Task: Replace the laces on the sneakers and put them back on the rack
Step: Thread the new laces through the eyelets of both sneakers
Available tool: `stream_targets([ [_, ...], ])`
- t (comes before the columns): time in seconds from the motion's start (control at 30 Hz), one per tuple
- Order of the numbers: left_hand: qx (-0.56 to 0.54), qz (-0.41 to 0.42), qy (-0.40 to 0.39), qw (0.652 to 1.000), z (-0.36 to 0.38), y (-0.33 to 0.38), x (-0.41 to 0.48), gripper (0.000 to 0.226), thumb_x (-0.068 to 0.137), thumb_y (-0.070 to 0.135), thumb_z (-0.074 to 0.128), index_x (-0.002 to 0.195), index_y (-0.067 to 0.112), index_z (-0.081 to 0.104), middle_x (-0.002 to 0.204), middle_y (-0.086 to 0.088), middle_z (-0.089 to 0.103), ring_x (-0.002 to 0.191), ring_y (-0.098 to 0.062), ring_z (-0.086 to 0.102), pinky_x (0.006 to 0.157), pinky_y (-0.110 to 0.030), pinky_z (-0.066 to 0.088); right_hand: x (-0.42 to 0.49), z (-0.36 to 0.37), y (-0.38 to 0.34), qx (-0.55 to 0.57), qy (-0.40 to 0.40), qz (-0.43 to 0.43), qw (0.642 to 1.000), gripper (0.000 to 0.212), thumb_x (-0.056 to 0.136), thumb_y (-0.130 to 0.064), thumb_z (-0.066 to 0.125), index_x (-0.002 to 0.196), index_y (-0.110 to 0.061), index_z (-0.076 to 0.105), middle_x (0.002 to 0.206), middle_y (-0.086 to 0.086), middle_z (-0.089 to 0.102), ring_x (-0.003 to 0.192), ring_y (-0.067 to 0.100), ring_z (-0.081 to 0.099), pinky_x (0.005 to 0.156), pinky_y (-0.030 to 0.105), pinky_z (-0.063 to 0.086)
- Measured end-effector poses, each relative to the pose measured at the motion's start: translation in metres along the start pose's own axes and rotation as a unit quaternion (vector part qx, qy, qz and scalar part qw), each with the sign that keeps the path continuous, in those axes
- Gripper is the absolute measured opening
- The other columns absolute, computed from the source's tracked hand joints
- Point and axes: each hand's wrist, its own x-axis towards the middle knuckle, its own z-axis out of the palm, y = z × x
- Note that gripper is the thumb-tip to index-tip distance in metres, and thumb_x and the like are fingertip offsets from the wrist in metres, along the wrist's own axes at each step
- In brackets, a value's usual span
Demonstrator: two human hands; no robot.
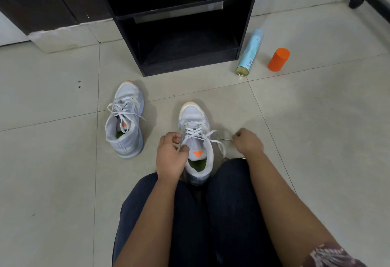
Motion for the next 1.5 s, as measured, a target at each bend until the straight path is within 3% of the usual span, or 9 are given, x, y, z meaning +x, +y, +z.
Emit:
stream_targets([
  [0.1,-0.026,0.02,0.002,0.999,0.002,0.003,0.0,0.025,0.08,0.01,0.065,0.1,0.023,0.056,0.103,0.007,0.054,0.087,-0.013,0.055,0.077,-0.026,0.046,0.014,-0.004,0.003,0.036,0.06,0.008,0.997,0.028,0.087,-0.01,0.048,0.108,-0.023,0.062,0.112,0.004,0.063,0.104,0.027,0.059,0.075,0.028,0.045],
  [0.23,-0.037,0.037,0.013,0.999,0.003,0.003,0.0,0.022,0.081,0.016,0.068,0.1,0.021,0.058,0.102,0.006,0.056,0.084,-0.012,0.056,0.076,-0.023,0.046,0.025,0.007,0.002,-0.028,-0.015,-0.039,0.999,0.011,0.08,-0.023,0.067,0.087,-0.031,0.063,0.103,-0.005,0.066,0.106,0.019,0.057,0.085,0.031,0.05],
  [0.43,-0.036,-0.003,0.018,0.999,-0.001,-0.001,0.002,0.011,0.084,0.025,0.068,0.089,0.022,0.06,0.092,0.005,0.062,0.077,-0.007,0.057,0.065,-0.018,0.04,0.034,0.014,-0.003,-0.124,0.023,-0.099,0.987,0.019,0.091,-0.019,0.053,0.102,-0.023,0.067,0.113,0.003,0.061,0.109,0.024,0.052,0.086,0.034,0.046],
  [0.53,-0.044,-0.021,0.016,0.999,-0.002,-0.004,0.002,0.006,0.086,0.025,0.066,0.089,0.02,0.066,0.091,0.003,0.065,0.079,-0.009,0.059,0.066,-0.016,0.039,0.025,0.008,-0.012,0.123,0.072,-0.09,0.986,0.012,0.088,-0.012,0.056,0.096,-0.015,0.065,0.101,0.006,0.067,0.095,0.024,0.061,0.079,0.029,0.047],
  [0.63,-0.093,-0.049,0.019,0.994,-0.004,-0.003,0.003,0.006,0.087,0.02,0.064,0.088,0.019,0.07,0.088,0.004,0.068,0.083,-0.013,0.061,0.07,-0.017,0.042,-0.011,-0.009,-0.038,0.367,0.061,-0.137,0.918,0.015,0.084,-0.008,0.066,0.084,-0.024,0.068,0.087,0.001,0.071,0.075,0.012,0.063,0.076,0.025,0.049],
  [0.77,-0.197,-0.126,-0.017,0.972,-0.008,-0.005,0.007,0.012,0.087,0.012,0.062,0.079,0.015,0.071,0.079,-0.001,0.071,0.078,-0.021,0.066,0.078,-0.037,0.053,-0.057,-0.007,-0.071,0.452,0.006,-0.21,0.867,0.014,0.082,-0.009,0.073,0.076,-0.022,0.073,0.077,-0.006,0.072,0.074,0.007,0.066,0.073,0.019,0.052],
  [1.0,-0.261,-0.163,-0.039,0.951,-0.011,-0.004,0.007,0.019,0.087,0.006,0.06,0.074,0.014,0.071,0.078,-0.009,0.07,0.081,-0.029,0.067,0.081,-0.042,0.054,-0.077,0.038,-0.08,0.123,0.049,-0.209,0.969,0.014,0.081,-0.021,0.061,0.079,-0.025,0.074,0.085,-0.008,0.072,0.082,0.016,0.064,0.068,0.029,0.05],
  [1.33,-0.301,-0.178,-0.058,0.935,-0.013,-0.002,0.007,0.019,0.092,0.009,0.057,0.079,0.007,0.07,0.081,-0.016,0.069,0.078,-0.026,0.066,0.076,-0.035,0.055,-0.08,0.04,-0.088,0.053,0.099,-0.256,0.96,0.018,0.086,-0.026,0.058,0.075,-0.02,0.07,0.081,-0.002,0.069,0.078,0.019,0.061,0.068,0.03,0.046],
  [1.5,-0.335,-0.222,-0.089,0.911,-0.016,0.004,0.009,0.014,0.096,0.003,0.047,0.088,0.005,0.059,0.078,-0.006,0.062,0.07,-0.018,0.061,0.058,-0.019,0.053,-0.082,0.034,-0.088,-0.016,0.046,-0.246,0.968,0.022,0.094,-0.033,0.049,0.099,-0.023,0.068,0.095,0.001,0.068,0.09,0.022,0.061,0.071,0.029,0.042],
])
